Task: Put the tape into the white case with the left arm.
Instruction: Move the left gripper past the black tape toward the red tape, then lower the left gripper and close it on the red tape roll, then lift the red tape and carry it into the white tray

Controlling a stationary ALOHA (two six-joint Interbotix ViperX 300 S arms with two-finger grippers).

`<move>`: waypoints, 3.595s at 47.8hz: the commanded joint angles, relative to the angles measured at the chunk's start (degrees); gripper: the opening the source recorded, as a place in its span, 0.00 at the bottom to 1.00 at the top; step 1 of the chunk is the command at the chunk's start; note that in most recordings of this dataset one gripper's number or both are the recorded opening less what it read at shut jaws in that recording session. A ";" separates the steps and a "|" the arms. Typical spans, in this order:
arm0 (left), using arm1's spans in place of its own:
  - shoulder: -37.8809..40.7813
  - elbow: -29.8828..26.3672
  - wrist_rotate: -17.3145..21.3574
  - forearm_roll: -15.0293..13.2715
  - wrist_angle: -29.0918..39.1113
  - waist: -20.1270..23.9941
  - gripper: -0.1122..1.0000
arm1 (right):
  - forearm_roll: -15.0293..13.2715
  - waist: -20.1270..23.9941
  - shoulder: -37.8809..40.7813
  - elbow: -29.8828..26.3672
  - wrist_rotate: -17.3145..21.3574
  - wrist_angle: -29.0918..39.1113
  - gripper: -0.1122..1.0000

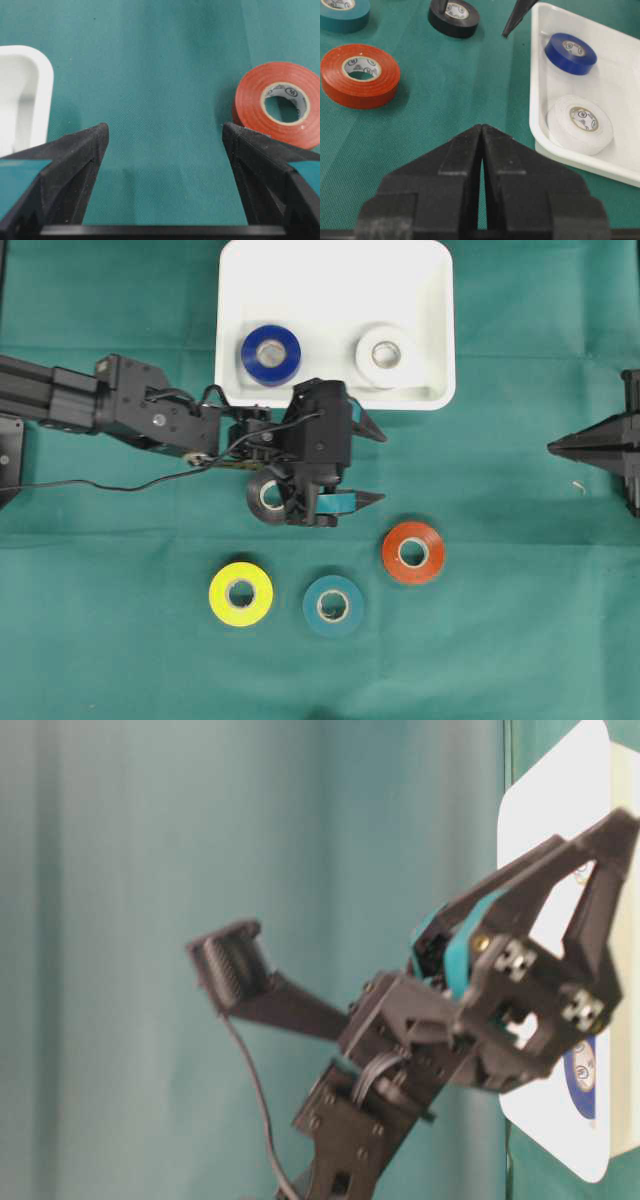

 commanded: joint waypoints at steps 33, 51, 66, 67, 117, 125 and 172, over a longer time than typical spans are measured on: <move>6.33 -10.02 -0.53 0.00 4.13 -3.43 0.95 | -0.53 -0.09 0.53 0.79 0.00 -0.53 0.02; 8.44 -11.78 -0.62 0.00 4.22 -4.48 0.95 | -0.62 -0.09 0.44 0.88 0.00 -0.53 0.02; 10.63 -13.71 -0.70 0.00 4.22 -5.01 0.95 | -0.53 -0.09 0.44 0.88 0.00 -0.53 0.02; 10.90 -13.89 -0.70 0.00 4.22 -5.10 0.95 | -0.53 0.00 0.44 0.88 0.00 -0.53 0.02; 12.92 -16.70 -0.62 0.00 9.84 -5.98 0.34 | -0.53 -0.09 0.53 0.88 0.00 -0.62 0.02; 9.93 -15.56 -0.62 0.00 10.90 -6.59 0.34 | -0.53 0.00 0.44 0.88 0.00 -0.62 0.02; -9.84 -5.10 1.23 0.18 13.71 -3.96 0.34 | -0.53 0.00 0.53 0.88 0.00 -0.62 0.02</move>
